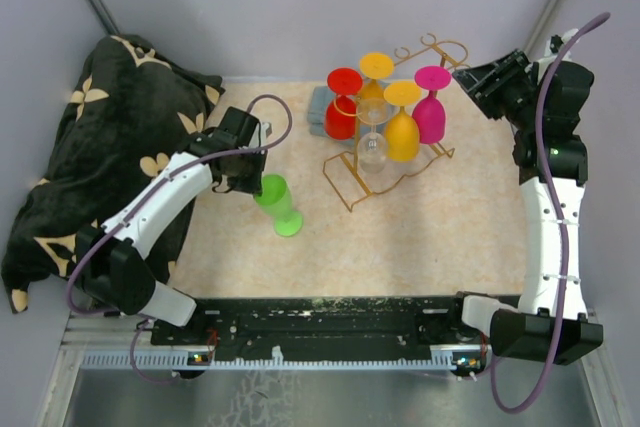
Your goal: Place the wine glass upside down on the wine glass rack
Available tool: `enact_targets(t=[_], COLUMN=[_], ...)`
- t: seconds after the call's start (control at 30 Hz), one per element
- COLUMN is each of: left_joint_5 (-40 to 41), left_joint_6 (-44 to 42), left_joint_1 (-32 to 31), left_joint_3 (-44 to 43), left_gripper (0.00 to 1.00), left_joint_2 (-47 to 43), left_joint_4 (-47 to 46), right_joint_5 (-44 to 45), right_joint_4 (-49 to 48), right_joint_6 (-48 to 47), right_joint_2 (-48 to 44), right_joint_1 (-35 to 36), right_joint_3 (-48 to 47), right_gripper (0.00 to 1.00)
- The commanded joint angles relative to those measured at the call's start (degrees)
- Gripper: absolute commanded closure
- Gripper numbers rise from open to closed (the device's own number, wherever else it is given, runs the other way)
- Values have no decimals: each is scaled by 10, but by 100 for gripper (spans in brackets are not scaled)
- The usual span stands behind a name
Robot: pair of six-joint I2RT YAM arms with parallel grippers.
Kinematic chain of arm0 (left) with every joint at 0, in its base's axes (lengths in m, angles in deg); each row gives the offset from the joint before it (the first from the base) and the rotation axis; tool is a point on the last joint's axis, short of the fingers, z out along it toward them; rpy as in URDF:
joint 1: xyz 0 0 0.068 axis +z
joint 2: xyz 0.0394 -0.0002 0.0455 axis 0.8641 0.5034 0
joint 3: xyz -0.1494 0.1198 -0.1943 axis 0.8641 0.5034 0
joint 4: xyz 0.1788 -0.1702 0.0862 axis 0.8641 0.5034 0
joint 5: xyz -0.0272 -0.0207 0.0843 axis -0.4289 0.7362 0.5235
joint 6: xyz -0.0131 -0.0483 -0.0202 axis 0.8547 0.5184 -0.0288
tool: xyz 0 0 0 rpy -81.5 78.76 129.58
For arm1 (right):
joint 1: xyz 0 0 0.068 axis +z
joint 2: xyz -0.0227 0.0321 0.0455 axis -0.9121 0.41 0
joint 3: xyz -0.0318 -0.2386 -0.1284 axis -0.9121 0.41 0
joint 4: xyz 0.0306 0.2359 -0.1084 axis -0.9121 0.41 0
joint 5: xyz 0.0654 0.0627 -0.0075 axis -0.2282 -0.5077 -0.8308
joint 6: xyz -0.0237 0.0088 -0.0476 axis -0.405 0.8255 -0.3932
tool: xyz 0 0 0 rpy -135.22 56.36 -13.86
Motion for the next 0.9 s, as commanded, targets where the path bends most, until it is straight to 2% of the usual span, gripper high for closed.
enact_targets(t=[0.0,0.27,0.5,0.73,0.87], left_joint_5=[19,97,180,208,164], left_joint_6=[5,9,15,14,15], left_joint_1=[-3,-3,-2,-2,-1], left_joint_3=[-32,-119,-220,-268,-252], left_gripper=[100,100,100,100,100], left_joint_2=[-9,-34,-48,-50,-70], left_joint_4=[0,-3,-67,-213,-326], right_joint_5=[4,-13,-22,-23,-21], right_joint_4=[-38,-54,-65,-65,-71], right_joint_6=[3,7,11,9,11], right_joint_2=[-14,-11,-9,-14,-19], right_joint_1=[-3,-3,-3,-3,-3], right_joint_3=[6,12,13,14,18], right_gripper=[57,57,57,57,57])
